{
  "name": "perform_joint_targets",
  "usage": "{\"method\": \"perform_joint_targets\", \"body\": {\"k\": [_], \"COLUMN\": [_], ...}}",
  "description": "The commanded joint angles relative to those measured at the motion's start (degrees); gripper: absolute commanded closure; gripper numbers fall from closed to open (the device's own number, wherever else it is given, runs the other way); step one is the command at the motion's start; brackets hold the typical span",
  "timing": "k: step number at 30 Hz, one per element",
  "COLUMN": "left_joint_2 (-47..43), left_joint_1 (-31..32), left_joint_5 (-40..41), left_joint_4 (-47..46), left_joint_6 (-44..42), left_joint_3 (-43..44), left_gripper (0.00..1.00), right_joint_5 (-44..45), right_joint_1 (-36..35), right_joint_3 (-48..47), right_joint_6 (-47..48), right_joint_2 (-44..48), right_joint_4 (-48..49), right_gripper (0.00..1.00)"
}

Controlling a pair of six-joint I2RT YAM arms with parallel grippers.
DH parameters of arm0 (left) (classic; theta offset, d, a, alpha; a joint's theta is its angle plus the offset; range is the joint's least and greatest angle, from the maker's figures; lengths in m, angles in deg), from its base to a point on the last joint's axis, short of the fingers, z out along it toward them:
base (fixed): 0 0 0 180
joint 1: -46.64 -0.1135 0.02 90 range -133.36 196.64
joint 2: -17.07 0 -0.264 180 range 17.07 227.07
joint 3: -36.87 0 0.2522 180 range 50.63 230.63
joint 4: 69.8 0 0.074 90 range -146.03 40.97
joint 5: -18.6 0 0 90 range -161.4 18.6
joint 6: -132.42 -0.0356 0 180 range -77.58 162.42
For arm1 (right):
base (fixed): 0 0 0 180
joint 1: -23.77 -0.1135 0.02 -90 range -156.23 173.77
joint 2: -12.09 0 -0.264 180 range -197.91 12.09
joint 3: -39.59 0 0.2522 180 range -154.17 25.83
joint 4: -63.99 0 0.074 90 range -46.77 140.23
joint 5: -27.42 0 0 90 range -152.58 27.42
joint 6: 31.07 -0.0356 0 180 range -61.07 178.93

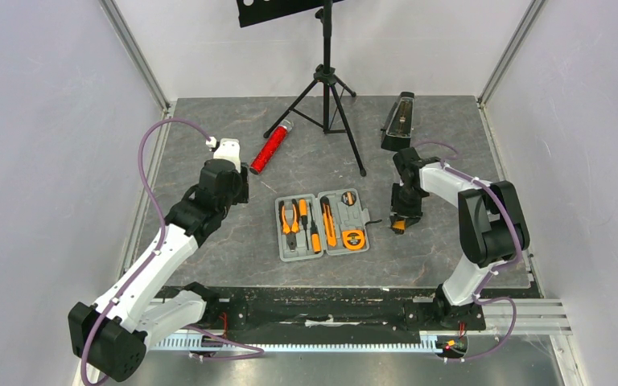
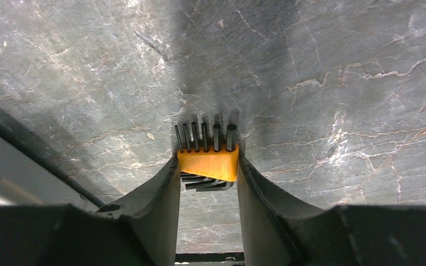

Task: Pack the tool kit

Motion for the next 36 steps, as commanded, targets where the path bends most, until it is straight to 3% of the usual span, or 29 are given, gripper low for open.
{"method": "perform_joint_targets", "body": {"k": [1, 7, 22, 36], "left_joint_2": [-0.5, -0.2, 0.1, -0.2], "left_joint_1": [-0.5, -0.6, -0.8, -1.0], "left_joint_5": [0.6, 0.5, -0.3, -0.5], "left_joint_4": [-2.1, -2.1, -2.1, -2.1], "left_joint_6": [-0.4, -0.4, -0.2, -0.1], "left_joint_3": [0.0, 0.0, 0.0, 0.0], "left_gripper": [0.39, 0.39, 0.4, 0.4], "right_joint_5": [0.7, 1.1, 1.6, -4.4], "right_joint_1": [0.1, 0.1, -0.9, -15.8], "right_joint_3": [2.1, -0.7, -12.6, -20.9], "right_joint_6": [1.5, 5.4, 9.5, 5.5], "right_joint_2": [-0.7, 3.1, 8.8, 3.2], "right_joint_4": [3.0, 1.5, -3.4, -2.8], "right_gripper": [0.67, 0.75, 0.8, 0.78]}}
